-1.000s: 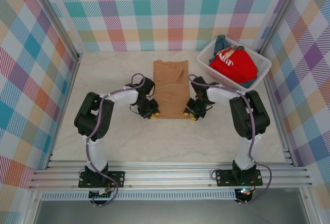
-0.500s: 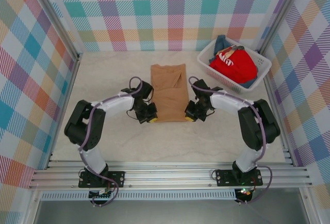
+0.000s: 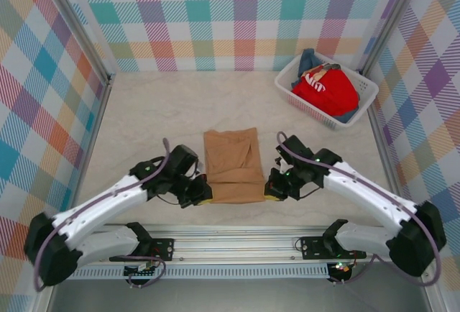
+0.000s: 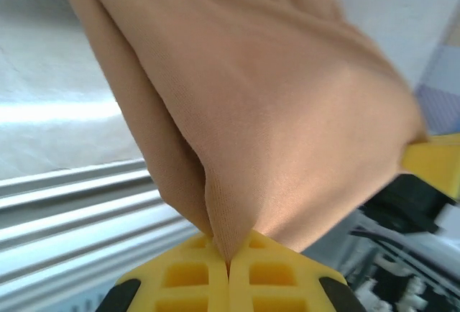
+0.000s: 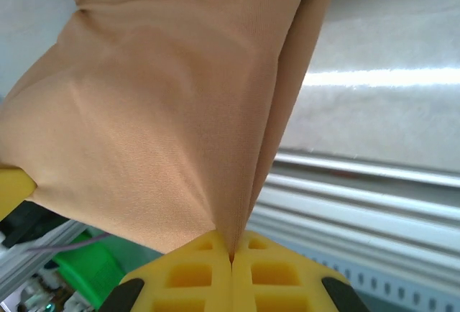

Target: Fold and stack the t-shirts

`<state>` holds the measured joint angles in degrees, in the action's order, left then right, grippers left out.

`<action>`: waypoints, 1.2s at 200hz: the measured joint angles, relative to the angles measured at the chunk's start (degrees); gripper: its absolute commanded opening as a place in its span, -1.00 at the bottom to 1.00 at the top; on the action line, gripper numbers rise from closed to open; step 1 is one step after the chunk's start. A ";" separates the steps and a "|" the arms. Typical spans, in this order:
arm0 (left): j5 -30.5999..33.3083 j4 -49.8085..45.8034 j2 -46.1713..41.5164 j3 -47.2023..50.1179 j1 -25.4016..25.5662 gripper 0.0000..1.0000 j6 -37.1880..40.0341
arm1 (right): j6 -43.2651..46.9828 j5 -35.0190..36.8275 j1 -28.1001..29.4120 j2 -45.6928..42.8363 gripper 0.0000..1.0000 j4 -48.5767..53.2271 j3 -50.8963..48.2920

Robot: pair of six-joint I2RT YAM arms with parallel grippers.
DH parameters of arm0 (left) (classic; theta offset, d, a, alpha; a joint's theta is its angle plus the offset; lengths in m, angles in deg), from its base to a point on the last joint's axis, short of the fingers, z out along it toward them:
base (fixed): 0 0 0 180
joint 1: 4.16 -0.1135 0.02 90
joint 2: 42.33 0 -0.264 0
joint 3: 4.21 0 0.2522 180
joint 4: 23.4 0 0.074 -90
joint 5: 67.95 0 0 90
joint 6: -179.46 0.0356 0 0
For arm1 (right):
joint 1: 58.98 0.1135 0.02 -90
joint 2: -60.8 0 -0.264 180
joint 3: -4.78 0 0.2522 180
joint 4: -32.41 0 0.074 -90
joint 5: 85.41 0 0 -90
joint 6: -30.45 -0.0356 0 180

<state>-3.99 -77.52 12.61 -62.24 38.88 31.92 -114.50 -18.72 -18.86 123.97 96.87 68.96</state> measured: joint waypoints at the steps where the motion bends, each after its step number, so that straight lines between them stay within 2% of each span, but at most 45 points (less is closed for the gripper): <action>1: -0.04 0.00 -0.42 0.00 0.00 -1.00 -0.20 | -0.11 -0.09 0.00 -0.07 -1.00 0.13 0.17; 30: 0.15 -0.13 -5.60 -0.39 0.00 -1.00 -5.62 | -1.70 -1.25 0.00 -0.35 -1.00 3.93 4.87; 78: 1.68 -0.50 -2.23 -3.26 -1.07 -1.00 -12.70 | -4.68 -1.27 -2.49 3.65 -1.00 7.80 14.05; 136: 0.50 0.31 10.64 -7.82 -12.13 -0.99 -14.23 | -5.68 -2.62 -9.44 21.44 -1.00 7.06 24.37; 181: -2.45 2.01 27.45 -15.34 -20.61 -0.96 -9.84 | -4.81 -3.48 -13.66 37.62 -1.00 5.22 34.69; 197: -2.82 1.73 35.21 -21.07 -22.93 -0.81 -6.93 | -4.13 -2.89 -14.80 43.39 -1.00 4.74 39.26; 216: -3.56 1.75 45.27 -29.51 -24.87 -0.34 -2.62 | -3.45 -1.27 -16.06 49.92 -0.52 4.46 44.30; 240: -2.43 1.44 53.11 -36.87 -26.53 -0.14 3.19 | -0.35 2.86 -16.98 55.93 -0.11 3.26 48.15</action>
<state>-6.42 -76.08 65.72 -99.11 12.35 35.11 -114.85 -15.86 -35.85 179.90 100.13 117.11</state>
